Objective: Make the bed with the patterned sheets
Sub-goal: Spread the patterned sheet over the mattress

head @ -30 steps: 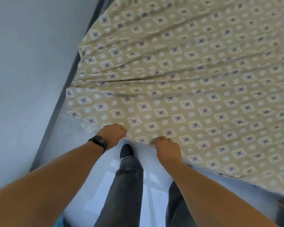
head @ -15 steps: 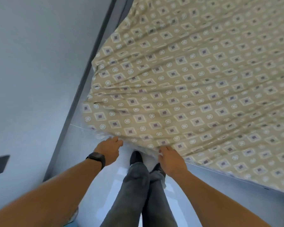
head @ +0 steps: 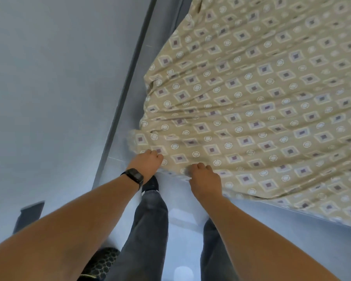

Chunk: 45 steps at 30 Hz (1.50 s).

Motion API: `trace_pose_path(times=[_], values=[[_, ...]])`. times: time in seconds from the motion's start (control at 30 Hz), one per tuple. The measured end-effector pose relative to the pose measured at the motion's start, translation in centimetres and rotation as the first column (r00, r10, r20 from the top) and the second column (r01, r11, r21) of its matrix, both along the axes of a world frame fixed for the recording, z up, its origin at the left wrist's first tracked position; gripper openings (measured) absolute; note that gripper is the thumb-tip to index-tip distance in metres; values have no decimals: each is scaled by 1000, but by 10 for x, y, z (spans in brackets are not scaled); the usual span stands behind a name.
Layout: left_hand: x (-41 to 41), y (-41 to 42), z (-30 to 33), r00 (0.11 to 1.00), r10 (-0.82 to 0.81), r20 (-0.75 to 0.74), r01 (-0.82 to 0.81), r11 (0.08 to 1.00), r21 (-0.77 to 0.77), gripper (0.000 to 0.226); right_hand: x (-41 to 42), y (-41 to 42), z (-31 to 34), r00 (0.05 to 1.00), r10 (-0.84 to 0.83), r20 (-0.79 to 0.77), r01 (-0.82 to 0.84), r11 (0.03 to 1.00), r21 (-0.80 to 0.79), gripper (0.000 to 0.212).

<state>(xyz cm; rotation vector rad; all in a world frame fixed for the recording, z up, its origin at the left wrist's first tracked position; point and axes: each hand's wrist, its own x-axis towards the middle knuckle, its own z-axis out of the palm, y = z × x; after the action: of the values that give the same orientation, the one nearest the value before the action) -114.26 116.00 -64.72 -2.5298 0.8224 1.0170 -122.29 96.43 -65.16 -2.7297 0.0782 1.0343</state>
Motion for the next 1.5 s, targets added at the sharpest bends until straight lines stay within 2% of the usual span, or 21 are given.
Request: trace_pose_path(times=[0.1,0.2,0.3,0.4,0.5,0.6,0.7,0.87,0.97,1.07,1.23,1.4,1.5], values=[[1,18,-2,991,-118,-62,117,993,-28,40,-3,13,-3,1000,21,7,-20,995,-102,44],[-12,30,-5,950,-228,-211,222,974,-51,34,-9,23,-2,997,69,-25,-71,991,-111,44],[-25,37,-8,934,-247,-259,234,969,-79,32,-20,30,-1,976,89,-199,-102,993,-57,41],[-26,43,-22,951,-196,-240,160,974,-161,39,-17,24,-9,969,-8,-246,10,1000,7,36],[-23,44,-20,960,-138,-244,86,974,-212,41,-15,29,-6,942,-197,-273,226,971,78,38],[-23,42,13,954,-143,-265,94,977,-190,41,-30,47,26,860,-409,-305,468,871,152,36],[-10,43,76,957,-103,-273,43,975,-217,37,-30,62,85,788,-537,-302,606,766,217,34],[21,32,212,952,34,-305,-130,945,-301,21,-21,65,217,718,-654,-241,693,638,335,34],[38,9,289,958,2,-288,-113,922,-370,22,-15,52,291,689,-707,-160,695,582,423,33],[45,-25,351,952,-113,-283,-16,909,-415,23,-16,21,351,645,-763,-41,682,551,481,32],[58,-89,399,914,-320,-252,183,876,-447,25,-24,-35,401,546,-833,89,688,507,519,29],[64,-142,425,886,-395,-242,253,850,-462,26,-37,-71,427,569,-818,87,711,542,448,33],[78,-180,441,846,-489,-211,343,804,-487,27,-35,-86,443,486,-865,126,750,487,448,31]])
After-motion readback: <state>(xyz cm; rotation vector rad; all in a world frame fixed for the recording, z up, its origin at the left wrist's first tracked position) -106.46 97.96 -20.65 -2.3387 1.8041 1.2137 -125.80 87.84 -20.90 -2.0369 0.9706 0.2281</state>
